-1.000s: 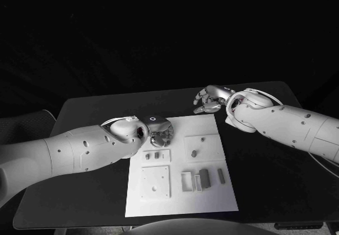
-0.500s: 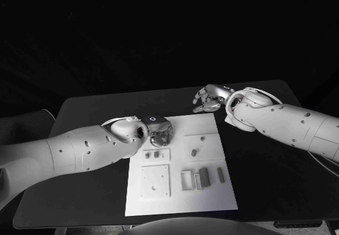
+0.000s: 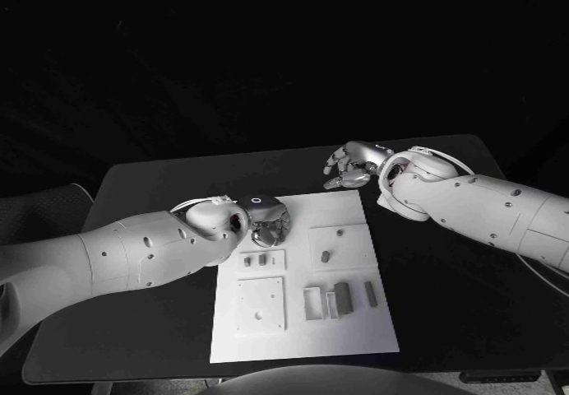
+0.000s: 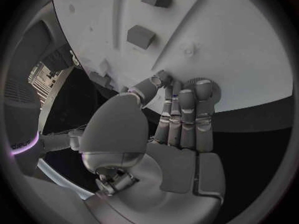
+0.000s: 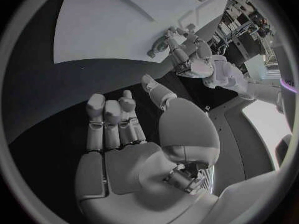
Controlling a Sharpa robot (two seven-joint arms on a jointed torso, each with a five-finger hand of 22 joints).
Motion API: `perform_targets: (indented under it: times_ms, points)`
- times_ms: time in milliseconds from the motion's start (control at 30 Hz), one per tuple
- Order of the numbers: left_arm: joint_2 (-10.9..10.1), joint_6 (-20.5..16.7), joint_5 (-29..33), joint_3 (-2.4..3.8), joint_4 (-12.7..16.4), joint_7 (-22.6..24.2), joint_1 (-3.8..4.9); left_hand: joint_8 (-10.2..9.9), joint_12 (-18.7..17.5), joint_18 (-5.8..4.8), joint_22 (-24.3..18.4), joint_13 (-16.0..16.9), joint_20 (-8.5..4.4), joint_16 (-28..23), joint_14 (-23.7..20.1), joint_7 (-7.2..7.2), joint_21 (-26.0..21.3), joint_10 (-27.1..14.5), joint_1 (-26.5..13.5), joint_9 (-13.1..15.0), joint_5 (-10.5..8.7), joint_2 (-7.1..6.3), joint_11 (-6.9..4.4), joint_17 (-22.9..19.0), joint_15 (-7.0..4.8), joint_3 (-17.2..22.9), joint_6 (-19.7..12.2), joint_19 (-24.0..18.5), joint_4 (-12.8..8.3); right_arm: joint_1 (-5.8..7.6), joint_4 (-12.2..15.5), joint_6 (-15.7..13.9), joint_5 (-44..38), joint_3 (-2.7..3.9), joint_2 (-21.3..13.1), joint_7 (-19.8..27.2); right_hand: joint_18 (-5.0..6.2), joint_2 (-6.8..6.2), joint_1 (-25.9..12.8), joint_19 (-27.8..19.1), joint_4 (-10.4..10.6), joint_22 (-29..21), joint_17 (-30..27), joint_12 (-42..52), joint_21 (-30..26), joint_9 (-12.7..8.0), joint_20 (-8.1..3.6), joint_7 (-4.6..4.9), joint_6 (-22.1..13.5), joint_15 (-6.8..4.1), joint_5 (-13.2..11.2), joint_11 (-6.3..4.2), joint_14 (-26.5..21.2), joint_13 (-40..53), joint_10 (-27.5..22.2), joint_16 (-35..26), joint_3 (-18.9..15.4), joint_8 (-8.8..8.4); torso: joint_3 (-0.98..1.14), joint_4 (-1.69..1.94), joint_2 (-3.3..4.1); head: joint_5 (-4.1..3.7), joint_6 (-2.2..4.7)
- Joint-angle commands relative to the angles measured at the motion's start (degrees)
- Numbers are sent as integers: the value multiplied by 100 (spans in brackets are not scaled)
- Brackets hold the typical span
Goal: Assemble the parts on the task board
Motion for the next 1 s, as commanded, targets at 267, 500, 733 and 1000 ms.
perform_targets:
  times_ms: [267,500,733,1000]
  points:
    - [17,-124,100,-1,-23,107,-12,60,42,503,125,36,0,58,70,-6,62,133,-35,-16,-32,88,5,3,-8,55,100,78,21,-3,8,58,2,2,9,57,364,-9,-34,0,42,1,-9,28,-25,-2,-31,29,6,-22,-4,-3,8,-9,-52,-21,8,-19,-3,4,1,2,9]
    - [25,-119,188,-1,-26,133,-13,60,23,508,123,46,2,76,76,10,87,148,-133,-28,-44,64,12,-4,-2,4,103,85,48,-3,5,56,2,2,11,53,364,-9,-32,0,43,2,-9,29,-25,-1,-31,28,6,-22,-4,-3,8,-10,-52,-20,8,-19,-4,5,1,9,9]
    - [31,-118,275,-1,0,181,-13,22,-23,521,120,42,13,87,71,34,101,107,-202,-54,-50,0,35,-11,19,-61,33,79,43,-3,3,59,2,2,12,51,364,-9,-31,0,42,2,-9,30,-25,-1,-32,28,6,-22,-4,-3,8,-11,-53,-20,8,-19,-4,2,2,8,-1]
    - [61,-123,294,-1,2,196,-13,16,-36,535,119,45,16,100,79,33,111,104,-182,-61,-47,18,38,-12,21,-54,21,88,33,-3,4,64,2,2,14,50,364,-9,-29,0,42,2,-9,31,-25,-1,-32,28,6,-22,-4,-3,8,-12,-53,-20,8,-19,-2,0,1,4,2]
